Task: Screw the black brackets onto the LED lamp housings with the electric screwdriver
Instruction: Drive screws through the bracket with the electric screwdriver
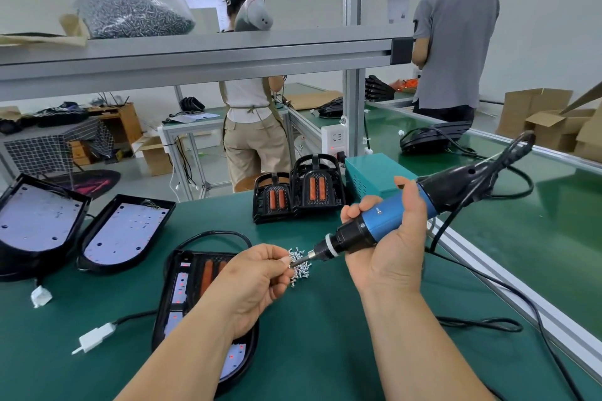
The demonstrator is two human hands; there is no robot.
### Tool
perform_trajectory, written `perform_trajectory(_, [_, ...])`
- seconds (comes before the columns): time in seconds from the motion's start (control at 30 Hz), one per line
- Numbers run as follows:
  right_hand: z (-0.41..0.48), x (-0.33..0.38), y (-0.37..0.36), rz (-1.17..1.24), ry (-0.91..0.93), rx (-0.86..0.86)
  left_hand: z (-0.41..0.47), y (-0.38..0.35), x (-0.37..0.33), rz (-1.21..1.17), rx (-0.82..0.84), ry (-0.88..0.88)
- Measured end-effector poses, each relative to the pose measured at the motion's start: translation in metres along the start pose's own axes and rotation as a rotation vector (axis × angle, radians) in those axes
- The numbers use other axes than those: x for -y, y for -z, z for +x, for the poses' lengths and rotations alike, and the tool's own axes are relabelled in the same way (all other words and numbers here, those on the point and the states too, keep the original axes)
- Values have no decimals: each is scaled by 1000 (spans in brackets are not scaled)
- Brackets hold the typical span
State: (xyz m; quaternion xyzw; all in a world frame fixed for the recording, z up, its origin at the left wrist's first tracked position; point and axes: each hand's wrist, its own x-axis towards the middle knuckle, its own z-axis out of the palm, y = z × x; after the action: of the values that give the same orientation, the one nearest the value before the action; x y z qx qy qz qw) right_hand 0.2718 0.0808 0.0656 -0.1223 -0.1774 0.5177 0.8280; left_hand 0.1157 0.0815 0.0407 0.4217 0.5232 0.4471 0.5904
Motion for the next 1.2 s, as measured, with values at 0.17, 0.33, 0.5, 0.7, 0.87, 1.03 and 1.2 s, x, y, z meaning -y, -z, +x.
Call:
perform_trajectory(0.17, [-2,0,-2,-162,59,118,2,1,0,21,-5,37])
perform_trajectory(0.33, [3,9,1,-268,70,249,2,6,-1,-60,-12,36])
perform_trajectory(0.5, [5,12,6,-54,-18,202,2,6,3,-55,-19,-2])
perform_trajectory(0.7, [4,9,4,10,-47,110,1,4,2,-39,-45,-28])
perform_trajectory(0.87, [0,7,1,-24,-17,140,0,3,2,-25,-43,-32])
perform_trajectory(1.03, [0,5,-2,-3,4,138,-1,0,2,-28,-60,-40])
perform_trajectory(1.2, [2,5,0,1,23,78,-1,14,-4,192,-101,-185])
